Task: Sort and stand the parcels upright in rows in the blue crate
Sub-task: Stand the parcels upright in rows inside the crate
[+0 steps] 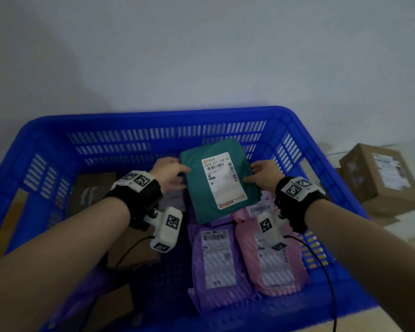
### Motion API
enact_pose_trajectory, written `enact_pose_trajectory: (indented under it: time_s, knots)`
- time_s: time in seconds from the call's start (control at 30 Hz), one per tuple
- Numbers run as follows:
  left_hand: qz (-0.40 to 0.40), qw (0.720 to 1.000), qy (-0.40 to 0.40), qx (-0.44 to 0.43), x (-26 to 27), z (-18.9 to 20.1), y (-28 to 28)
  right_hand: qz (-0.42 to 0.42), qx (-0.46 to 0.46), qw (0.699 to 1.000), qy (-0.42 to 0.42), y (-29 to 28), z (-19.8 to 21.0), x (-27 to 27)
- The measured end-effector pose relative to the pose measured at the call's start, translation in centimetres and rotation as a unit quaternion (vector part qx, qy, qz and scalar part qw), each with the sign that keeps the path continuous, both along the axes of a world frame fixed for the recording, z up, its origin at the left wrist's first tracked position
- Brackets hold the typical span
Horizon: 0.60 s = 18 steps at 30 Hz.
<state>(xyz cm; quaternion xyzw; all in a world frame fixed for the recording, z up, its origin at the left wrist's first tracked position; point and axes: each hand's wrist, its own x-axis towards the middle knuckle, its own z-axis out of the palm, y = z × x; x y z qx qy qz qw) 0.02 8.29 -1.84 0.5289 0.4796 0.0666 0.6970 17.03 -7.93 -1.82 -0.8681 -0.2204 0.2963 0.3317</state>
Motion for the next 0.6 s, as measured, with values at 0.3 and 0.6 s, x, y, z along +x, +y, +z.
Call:
enact_pose_trajectory:
  time_s: [0.3,0.6]
  knots:
    - [-0.076,0.996,0.047,0.031,6.3,-4.8,-3.8,-0.016,-0.088,0.993,-0.075,-3.2,-4.1,2.1]
    - [-0.053,0.998,0.045,0.006,8.5,-6.1,-5.7,0.044,-0.203,0.970,-0.129,-3.3,-6.2,3.1]
